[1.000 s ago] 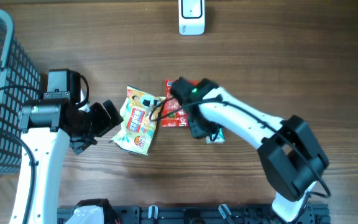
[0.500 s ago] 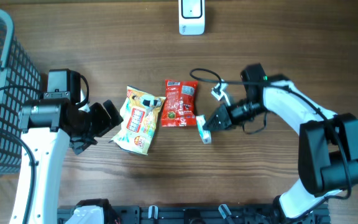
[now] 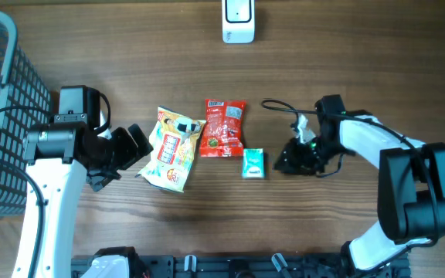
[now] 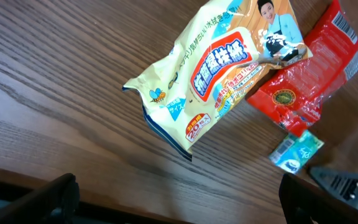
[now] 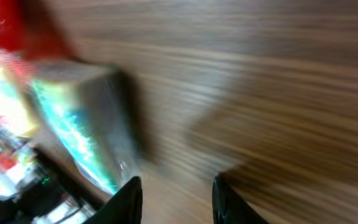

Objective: Scan the item barcode

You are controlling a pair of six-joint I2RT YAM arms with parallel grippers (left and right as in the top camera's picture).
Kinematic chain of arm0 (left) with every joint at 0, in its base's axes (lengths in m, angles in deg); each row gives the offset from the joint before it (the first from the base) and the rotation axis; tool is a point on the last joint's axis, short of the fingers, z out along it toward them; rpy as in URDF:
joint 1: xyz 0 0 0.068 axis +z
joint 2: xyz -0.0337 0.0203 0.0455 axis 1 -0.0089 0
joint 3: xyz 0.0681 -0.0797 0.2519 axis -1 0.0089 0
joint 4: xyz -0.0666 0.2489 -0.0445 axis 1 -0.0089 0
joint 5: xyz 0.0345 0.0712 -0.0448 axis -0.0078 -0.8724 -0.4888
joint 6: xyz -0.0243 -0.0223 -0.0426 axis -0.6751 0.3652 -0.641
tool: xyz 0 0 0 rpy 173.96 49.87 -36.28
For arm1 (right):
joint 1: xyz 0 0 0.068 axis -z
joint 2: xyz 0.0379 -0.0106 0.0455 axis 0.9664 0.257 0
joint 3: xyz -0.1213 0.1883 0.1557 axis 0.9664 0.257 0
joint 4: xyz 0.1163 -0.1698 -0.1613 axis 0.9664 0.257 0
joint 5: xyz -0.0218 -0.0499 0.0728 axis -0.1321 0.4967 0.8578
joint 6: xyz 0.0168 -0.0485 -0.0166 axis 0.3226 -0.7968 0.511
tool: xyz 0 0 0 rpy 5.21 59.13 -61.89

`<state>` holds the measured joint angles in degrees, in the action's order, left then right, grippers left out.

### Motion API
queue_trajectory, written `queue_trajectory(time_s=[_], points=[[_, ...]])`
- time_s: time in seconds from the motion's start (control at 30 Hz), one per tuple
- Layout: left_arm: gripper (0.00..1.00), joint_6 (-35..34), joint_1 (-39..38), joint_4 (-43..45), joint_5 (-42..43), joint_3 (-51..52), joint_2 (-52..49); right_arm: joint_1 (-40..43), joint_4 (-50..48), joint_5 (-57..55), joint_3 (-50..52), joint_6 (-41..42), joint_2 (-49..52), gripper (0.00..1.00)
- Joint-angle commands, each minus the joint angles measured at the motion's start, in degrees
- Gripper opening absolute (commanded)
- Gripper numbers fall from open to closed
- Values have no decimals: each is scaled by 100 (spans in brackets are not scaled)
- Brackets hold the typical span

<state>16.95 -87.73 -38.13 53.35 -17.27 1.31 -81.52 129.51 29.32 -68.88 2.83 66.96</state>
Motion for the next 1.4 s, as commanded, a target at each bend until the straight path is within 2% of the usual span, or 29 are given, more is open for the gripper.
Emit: queue_trajectory(time_s=[0.0,0.07,0.17,0.3,0.47,0.53,0.63,0.7,0.93,0.97,1.37], points=[[100,-55,-15,0,66,15,0,118,643,-1325,-791,81,-17,40],[100,-55,-15,-2,66,15,0,118,1064,-1329,-1196,-164,-26,40],[100,-55,-15,0,66,15,0,114,1482,-726,-1604,-708,-26,42],[100,-55,-15,0,66,15,0,74,1458,-37,-1554,-1003,-26,50],[100,-55,-15,0,66,15,0,-345,1379,-44,-1545,-1060,-15,60],[100,-55,-15,-2,66,15,0,-682,1252,-44,-1517,-1029,-15,60],[100,-55,-15,0,66,15,0,-1132,557,-575,-1093,-107,-15,60],[100,-55,-15,0,66,15,0,-1213,232,-603,-817,122,-15,60],[100,-55,-15,0,66,15,0,-1233,-511,-284,-168,151,-15,58],[100,-55,-15,0,66,15,0,-1233,-579,-284,-136,151,-15,58],[100,-55,-15,0,66,15,0,-1233,-1102,-304,-122,260,-15,19]])
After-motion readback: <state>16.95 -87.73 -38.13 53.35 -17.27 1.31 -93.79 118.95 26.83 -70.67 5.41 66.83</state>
